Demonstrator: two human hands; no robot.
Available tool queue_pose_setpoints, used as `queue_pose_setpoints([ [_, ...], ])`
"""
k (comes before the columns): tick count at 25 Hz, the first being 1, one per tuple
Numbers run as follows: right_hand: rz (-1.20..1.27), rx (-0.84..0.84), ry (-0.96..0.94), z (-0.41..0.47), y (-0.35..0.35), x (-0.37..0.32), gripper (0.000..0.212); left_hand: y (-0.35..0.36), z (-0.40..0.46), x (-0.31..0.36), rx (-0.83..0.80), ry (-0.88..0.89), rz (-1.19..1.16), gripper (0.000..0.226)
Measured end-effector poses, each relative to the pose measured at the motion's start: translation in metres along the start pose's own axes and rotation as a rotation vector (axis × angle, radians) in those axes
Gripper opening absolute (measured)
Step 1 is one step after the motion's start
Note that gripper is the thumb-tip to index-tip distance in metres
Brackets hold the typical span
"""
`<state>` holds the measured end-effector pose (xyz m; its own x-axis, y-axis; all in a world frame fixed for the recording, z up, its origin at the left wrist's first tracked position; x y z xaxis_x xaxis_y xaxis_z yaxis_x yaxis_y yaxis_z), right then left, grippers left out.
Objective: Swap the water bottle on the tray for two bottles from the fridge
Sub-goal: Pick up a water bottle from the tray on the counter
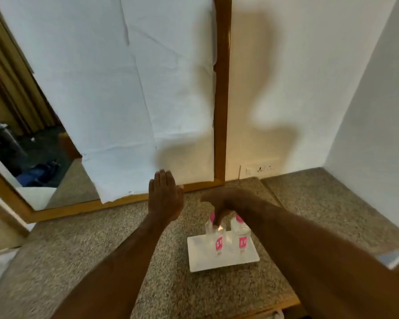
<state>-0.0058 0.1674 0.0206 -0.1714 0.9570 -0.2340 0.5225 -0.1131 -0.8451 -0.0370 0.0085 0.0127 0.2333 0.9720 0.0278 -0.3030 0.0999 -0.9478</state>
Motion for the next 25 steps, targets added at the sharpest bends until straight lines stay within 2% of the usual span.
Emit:
queue_pose_setpoints([
  [2, -0.035, -0.042, 0.03, 0.006, 0.011, -0.001, 0.087, 0.01, -0.007, -0.007, -0.017, -0.013, -0.015, 0.06],
  [7, -0.065, 0.061, -0.007, 0.003, 0.036, -0.012, 0.044, 0.033, -0.039, -0.016, -0.06, 0.048, -0.038, 0.06],
  [11, -0.141, 0.006, -0.069, -0.036, 0.021, -0.024, 0.039, 0.025, -0.079, 0.001, 0.006, 0.098, -0.055, 0.056],
  [13, -0.043, -0.037, -0.048, -0.064, 0.014, -0.012, 0.038, 0.026, -0.107, 0.022, 0.031, 0.111, -0.075, 0.054],
  [16, 0.13, -0.141, 0.061, -0.111, 0.025, 0.039, 0.037, 0.045, -0.147, 0.093, -0.009, 0.225, -0.115, 0.054],
  [19, 0.006, -0.162, 0.196, -0.149, 0.061, 0.112, 0.027, 0.081, -0.181, 0.192, -0.136, 0.461, -0.167, 0.053],
  [21, -0.048, -0.096, 0.286, -0.171, 0.105, 0.177, 0.018, 0.114, -0.195, 0.261, -0.252, 0.6, -0.182, 0.052],
  [23, 0.001, -0.007, 0.368, -0.182, 0.158, 0.24, 0.007, 0.148, -0.19, 0.316, -0.323, 0.691, -0.147, 0.053],
  [25, 0.121, 0.054, 0.474, -0.185, 0.217, 0.299, 0.014, 0.182, -0.171, 0.362, -0.351, 0.752, -0.114, 0.055],
])
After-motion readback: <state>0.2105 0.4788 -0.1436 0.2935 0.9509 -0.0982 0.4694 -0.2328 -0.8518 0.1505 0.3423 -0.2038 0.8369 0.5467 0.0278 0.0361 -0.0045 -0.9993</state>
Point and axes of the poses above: each hand's wrist, its own z-axis towards the middle knuckle, its own y-axis out of the palm, x = y × z, the point moved 4 cm from there along z, towards the middle knuckle, and after that the axes turned 8 degrees about z, right-handed, at the moved point
